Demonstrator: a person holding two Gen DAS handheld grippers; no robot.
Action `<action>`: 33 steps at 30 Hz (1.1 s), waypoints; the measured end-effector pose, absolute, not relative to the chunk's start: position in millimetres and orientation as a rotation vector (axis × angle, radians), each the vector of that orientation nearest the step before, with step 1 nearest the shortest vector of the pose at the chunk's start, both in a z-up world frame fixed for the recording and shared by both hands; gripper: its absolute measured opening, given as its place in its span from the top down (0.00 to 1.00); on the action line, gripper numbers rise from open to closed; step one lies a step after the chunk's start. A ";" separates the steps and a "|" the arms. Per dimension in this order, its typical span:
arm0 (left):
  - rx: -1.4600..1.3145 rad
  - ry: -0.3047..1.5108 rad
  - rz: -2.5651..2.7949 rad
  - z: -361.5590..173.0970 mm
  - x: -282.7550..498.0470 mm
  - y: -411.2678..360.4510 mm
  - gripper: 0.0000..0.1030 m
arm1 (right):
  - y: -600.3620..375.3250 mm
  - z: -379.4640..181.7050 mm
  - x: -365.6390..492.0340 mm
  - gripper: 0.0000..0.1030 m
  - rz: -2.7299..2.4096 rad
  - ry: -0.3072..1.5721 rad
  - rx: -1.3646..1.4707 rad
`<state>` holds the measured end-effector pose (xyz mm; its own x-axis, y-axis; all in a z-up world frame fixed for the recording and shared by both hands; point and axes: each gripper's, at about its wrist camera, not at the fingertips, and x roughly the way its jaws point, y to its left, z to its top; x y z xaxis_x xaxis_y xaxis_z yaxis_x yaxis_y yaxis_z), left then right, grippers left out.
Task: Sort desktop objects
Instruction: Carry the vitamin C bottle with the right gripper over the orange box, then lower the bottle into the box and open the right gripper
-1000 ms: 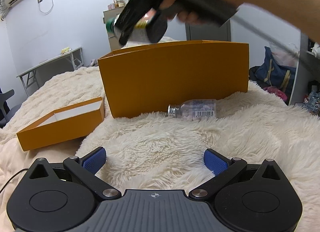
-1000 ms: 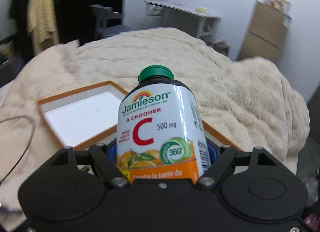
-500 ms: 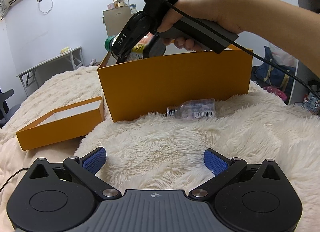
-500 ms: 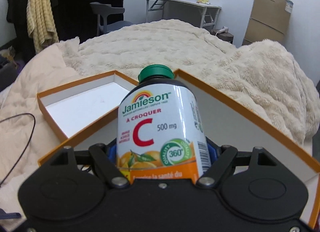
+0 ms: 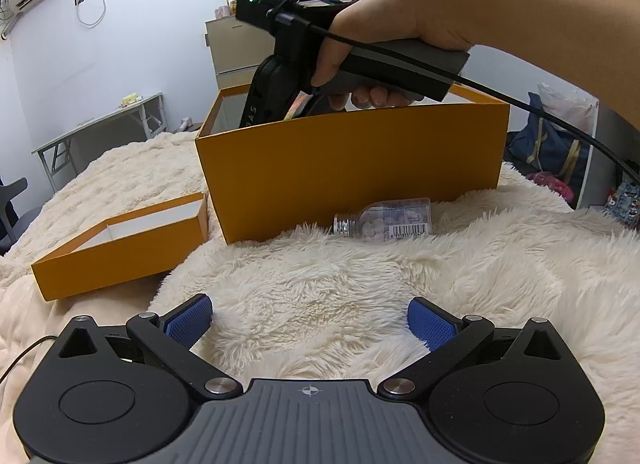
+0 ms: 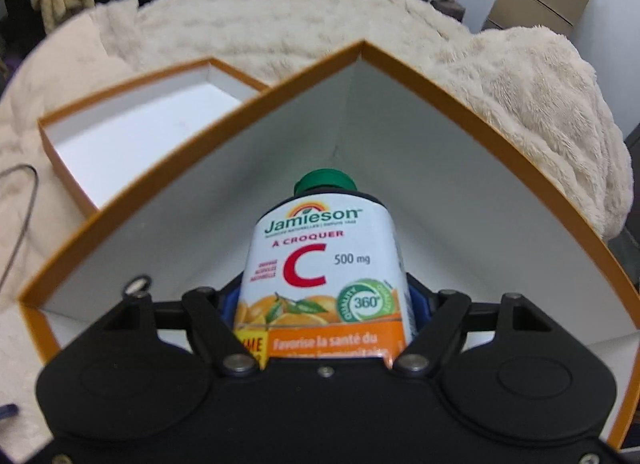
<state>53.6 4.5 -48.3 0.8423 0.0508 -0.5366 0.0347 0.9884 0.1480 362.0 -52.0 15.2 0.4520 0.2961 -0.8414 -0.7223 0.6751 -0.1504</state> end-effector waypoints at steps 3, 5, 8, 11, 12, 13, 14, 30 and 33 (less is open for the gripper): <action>0.154 0.570 0.009 -48.6 53.9 4.7 0.00 | -49.0 10.6 363.4 0.28 0.658 0.924 -0.564; 0.154 0.569 0.009 -48.5 53.7 4.9 0.00 | -47.5 8.2 363.3 0.28 0.663 0.940 -0.576; 0.152 0.570 0.008 -48.8 53.9 5.2 0.00 | -47.9 12.3 360.5 0.27 0.681 0.916 -0.574; 0.150 0.571 0.008 -49.0 54.1 5.3 0.00 | -51.8 27.1 355.0 0.19 0.655 0.825 -0.566; 0.150 0.571 0.008 -49.0 54.0 5.5 0.00 | -52.9 30.7 354.0 0.19 0.650 0.810 -0.565; 0.149 0.571 0.008 -49.0 54.1 5.6 0.00 | -54.0 34.1 353.2 0.19 0.655 0.805 -0.561; 0.148 0.572 0.008 -48.9 54.2 5.7 0.00 | -55.4 38.4 351.9 0.19 0.661 0.795 -0.551; 0.143 0.571 0.006 -48.2 51.7 5.3 0.00 | -109.8 100.3 275.9 0.08 0.842 0.486 -0.420; 0.143 0.572 0.006 -47.9 51.4 4.9 0.00 | -144.7 116.5 238.1 0.07 0.872 0.381 -0.385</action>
<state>51.4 4.9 -47.9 0.8412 0.0456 -0.5388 0.0340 0.9900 0.1369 238.1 -144.7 116.5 0.5857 0.6597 -0.4709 -0.7938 0.5842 -0.1690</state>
